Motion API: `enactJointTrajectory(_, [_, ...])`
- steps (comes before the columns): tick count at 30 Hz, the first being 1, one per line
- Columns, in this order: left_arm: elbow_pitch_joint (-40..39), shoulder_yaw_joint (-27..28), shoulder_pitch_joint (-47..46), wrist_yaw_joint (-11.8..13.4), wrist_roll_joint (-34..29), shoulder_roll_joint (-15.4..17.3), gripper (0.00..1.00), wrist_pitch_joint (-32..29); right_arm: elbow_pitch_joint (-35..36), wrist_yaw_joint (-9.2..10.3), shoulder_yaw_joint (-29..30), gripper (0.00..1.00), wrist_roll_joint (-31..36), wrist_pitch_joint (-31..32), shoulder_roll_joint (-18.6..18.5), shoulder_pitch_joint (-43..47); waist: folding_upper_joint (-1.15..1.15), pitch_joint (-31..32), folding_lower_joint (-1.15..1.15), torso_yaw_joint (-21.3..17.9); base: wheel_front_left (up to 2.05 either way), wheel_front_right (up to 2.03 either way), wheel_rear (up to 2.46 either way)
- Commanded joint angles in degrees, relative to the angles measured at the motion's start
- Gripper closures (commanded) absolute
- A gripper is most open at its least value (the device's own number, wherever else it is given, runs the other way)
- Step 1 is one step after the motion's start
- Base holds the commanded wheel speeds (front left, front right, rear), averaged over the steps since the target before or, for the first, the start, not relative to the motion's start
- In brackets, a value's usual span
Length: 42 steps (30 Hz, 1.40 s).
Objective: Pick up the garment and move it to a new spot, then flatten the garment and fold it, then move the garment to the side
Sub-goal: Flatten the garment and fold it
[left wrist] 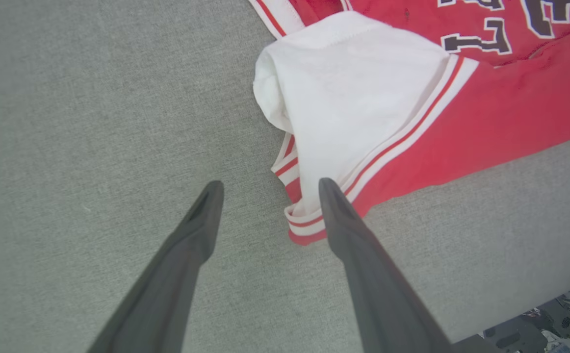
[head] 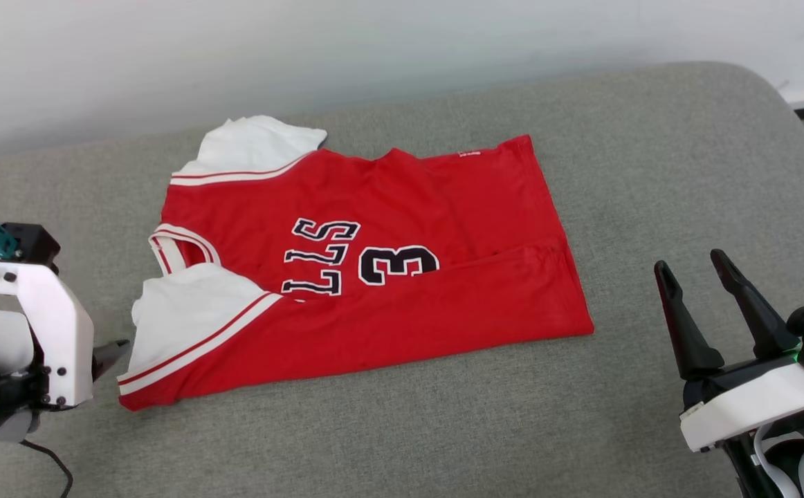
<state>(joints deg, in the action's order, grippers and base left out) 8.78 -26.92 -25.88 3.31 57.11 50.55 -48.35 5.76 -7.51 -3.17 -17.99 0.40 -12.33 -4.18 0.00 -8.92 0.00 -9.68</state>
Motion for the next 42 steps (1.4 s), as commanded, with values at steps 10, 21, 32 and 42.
enactJointTrajectory(10, [0.28, 0.6, 3.08, 1.72, 3.44, -3.18, 0.0, 0.71, 2.67, 0.04, 0.6, 0.0, -0.14, 1.42, 0.9, -2.13, 0.0, -7.73, 0.0, 0.09, 0.0, 0.0, 0.0])
enactJointTrajectory(21, [5.24, -1.02, 5.1, 0.14, 5.75, -10.18, 1.0, 3.6, 2.12, 0.04, 2.5, 0.0, -2.29, 4.46, -0.78, -4.22, 0.0, -9.49, 0.0, 0.5, 0.0, 0.0, 0.0])
enactJointTrajectory(32, [3.12, 0.84, 2.84, -0.99, 3.8, -10.86, 1.0, 9.78, -4.04, 0.04, 1.66, 0.0, -8.93, 19.21, -5.66, -6.72, 0.0, -7.37, 0.0, 4.09, 0.0, 0.0, 0.0])
enactJointTrajectory(42, [-5.4, 1.11, 0.32, -0.44, 0.1, -11.52, 1.0, 14.85, -13.83, 0.04, 2.28, 0.0, -11.95, 42.01, -6.47, -13.85, 0.0, -9.17, 0.0, 10.09, 0.0, 0.0, 0.0])
